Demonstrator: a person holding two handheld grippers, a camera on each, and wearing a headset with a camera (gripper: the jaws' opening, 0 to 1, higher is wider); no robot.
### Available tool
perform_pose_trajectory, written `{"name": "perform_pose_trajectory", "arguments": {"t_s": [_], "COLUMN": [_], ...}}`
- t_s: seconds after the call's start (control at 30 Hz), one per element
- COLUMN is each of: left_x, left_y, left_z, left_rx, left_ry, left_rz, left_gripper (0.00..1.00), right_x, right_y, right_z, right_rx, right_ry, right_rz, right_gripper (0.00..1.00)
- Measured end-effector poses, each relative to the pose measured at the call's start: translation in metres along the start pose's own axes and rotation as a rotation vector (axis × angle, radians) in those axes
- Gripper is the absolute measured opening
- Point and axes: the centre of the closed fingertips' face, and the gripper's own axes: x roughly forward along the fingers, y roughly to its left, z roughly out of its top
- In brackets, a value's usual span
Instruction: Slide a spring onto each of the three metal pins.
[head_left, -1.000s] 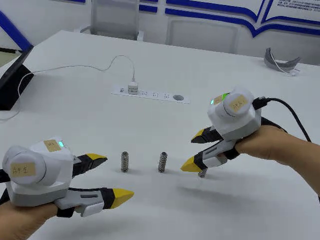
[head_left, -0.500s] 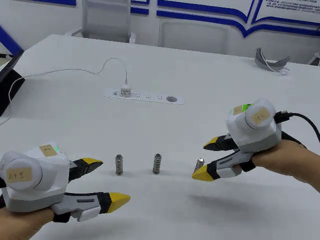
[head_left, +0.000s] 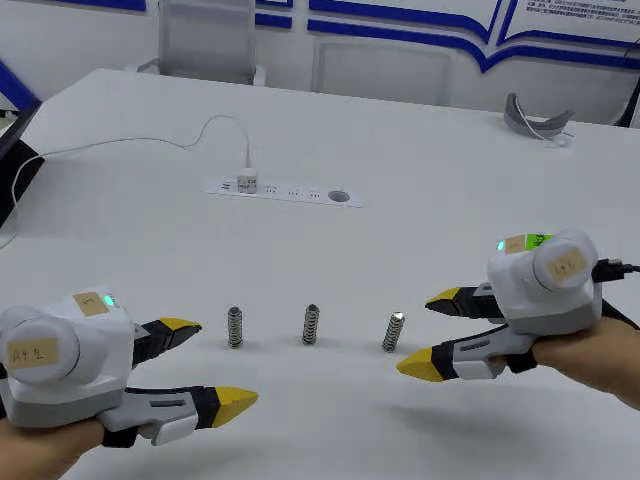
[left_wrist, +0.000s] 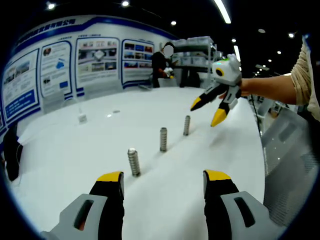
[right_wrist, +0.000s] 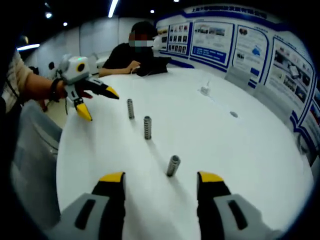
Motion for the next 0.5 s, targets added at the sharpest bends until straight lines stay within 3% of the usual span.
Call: {"name": "perform_pose_trajectory", "arguments": {"t_s": [0.5], "left_x": [-0.003], "left_y": [0.0], "left_z": [-0.004], "left_rx": [-0.02], "left_ry": [-0.009], "left_rz": [0.013], "left_gripper": [0.65], "right_x": [-0.016], "right_y": [0.009], "right_z": [-0.01], "right_rx": [0.058], "right_ry": [-0.069], "right_rz": [-0.046], "right_gripper": [0.61]}}
